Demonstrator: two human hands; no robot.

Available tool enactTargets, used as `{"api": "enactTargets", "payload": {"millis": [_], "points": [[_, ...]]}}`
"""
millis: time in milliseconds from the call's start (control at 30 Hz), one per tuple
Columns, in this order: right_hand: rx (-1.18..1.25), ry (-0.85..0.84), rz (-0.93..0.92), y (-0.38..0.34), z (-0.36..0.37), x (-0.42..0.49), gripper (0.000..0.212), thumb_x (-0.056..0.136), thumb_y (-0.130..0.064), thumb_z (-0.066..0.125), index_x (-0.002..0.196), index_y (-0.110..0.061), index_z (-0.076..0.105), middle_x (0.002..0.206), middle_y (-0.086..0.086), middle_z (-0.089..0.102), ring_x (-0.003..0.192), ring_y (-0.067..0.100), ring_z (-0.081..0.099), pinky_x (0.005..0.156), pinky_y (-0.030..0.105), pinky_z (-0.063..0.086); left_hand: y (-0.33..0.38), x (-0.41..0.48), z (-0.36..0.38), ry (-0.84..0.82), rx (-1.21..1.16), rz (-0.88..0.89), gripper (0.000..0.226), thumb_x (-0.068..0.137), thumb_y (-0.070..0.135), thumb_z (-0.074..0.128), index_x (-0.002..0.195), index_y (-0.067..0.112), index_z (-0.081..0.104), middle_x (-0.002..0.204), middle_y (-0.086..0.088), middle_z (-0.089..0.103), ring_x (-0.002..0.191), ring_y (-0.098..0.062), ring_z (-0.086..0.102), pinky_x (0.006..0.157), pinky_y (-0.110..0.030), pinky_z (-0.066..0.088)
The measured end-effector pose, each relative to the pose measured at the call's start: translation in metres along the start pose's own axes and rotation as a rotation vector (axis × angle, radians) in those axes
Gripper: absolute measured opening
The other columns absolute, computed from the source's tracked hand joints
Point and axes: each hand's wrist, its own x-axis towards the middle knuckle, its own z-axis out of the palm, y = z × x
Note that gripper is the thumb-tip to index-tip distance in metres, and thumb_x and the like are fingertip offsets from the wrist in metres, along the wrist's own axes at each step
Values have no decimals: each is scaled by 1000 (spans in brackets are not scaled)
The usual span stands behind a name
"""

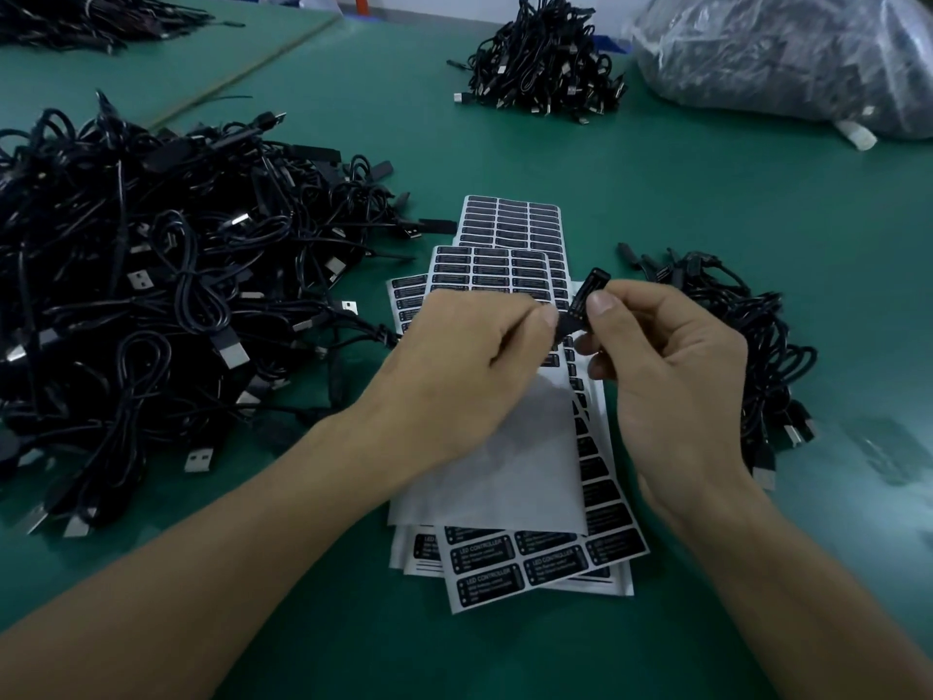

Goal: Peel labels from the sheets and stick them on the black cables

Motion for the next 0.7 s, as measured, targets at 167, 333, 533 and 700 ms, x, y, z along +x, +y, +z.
{"api": "enactTargets", "payload": {"millis": [167,333,533,700], "points": [[50,-5,37,-1,1,0,17,96,-11,64,88,-23,73,76,-6,71,73,8,66,68,22,56,-6,3,0,-98,-246,-119,18,95,22,66,81,16,75,66,-3,69,56,-20,60,54,-34,51],[119,-16,78,-3,2,-1,12,94,-12,66,89,-20,74,75,-5,72,72,9,66,73,28,58,-9,3,3,-200,-348,-223,11,96,17,67,89,18,75,73,-4,74,69,-26,72,66,-40,62],[90,42,6,-4,0,-1,14,94,-13,68,88,-24,74,69,-10,64,63,1,55,64,15,47,-11,4,6,54,-482,-355,17,98,6,61,87,16,70,74,3,70,68,-17,74,61,-27,60],[108,-109,49,-2,3,-4,16,94,-13,66,87,-23,76,70,-3,67,64,10,59,60,20,49,-4,1,8,174,-454,-217,18,97,6,64,88,20,71,79,-1,73,70,-15,74,61,-26,61]]}}
